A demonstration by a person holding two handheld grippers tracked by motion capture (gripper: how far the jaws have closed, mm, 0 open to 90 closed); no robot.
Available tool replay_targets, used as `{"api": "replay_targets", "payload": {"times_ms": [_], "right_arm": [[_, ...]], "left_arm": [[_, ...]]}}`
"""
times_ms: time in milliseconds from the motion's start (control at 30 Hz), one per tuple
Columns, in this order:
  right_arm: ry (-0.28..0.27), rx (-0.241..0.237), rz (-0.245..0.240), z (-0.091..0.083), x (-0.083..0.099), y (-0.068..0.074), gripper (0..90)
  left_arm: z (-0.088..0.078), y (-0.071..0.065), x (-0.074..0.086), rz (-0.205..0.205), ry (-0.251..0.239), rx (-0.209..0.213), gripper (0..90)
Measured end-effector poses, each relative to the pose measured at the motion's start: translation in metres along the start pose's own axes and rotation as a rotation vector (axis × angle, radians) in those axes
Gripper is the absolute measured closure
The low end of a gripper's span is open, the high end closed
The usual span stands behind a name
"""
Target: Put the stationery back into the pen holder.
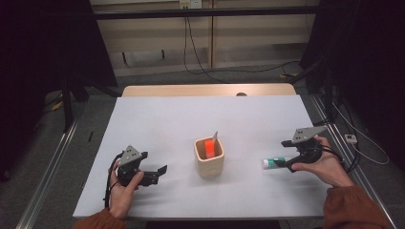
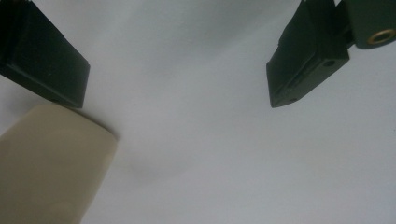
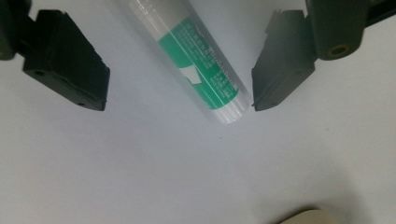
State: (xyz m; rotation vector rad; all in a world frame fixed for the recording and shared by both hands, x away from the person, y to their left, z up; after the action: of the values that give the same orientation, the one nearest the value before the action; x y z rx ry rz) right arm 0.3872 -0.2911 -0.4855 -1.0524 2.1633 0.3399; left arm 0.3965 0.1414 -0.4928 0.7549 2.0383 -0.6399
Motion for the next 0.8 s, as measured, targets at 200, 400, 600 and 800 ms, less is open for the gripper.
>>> {"api": "replay_targets", "payload": {"times_ms": [200,400,600,800], "right_arm": [[0.111,-0.026,-0.118,0.003,0.01,0.0,26.2],[0.17,-0.051,-0.178,0.005,0.016,-0.004,33.2],[0.216,-0.074,-0.221,0.011,0.021,-0.001,38.1],[0.247,-0.088,-0.236,0.015,0.026,0.001,42.5]], "left_arm": [[0.001,0.0,0.001,-0.002,0.006,0.008,5.9],[0.002,-0.001,0.002,0.001,0.013,0.014,5.9],[0.002,-0.001,0.002,-0.001,0.016,0.016,5.9],[0.002,-0.001,0.002,-0.004,0.017,0.017,5.9]]}}
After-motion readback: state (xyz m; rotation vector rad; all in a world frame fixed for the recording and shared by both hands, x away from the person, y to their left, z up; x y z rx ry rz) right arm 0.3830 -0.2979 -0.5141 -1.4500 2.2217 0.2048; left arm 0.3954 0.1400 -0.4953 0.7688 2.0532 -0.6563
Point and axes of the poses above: each handheld gripper's, and its own axes: z roughly forward along the jaws, x roughly out of its underside, y roughly to its left, the point moved 9 cm from there along z, roughly forward along the jaws, and after that the axes turned 4 degrees about x, right-handed, at the moved point
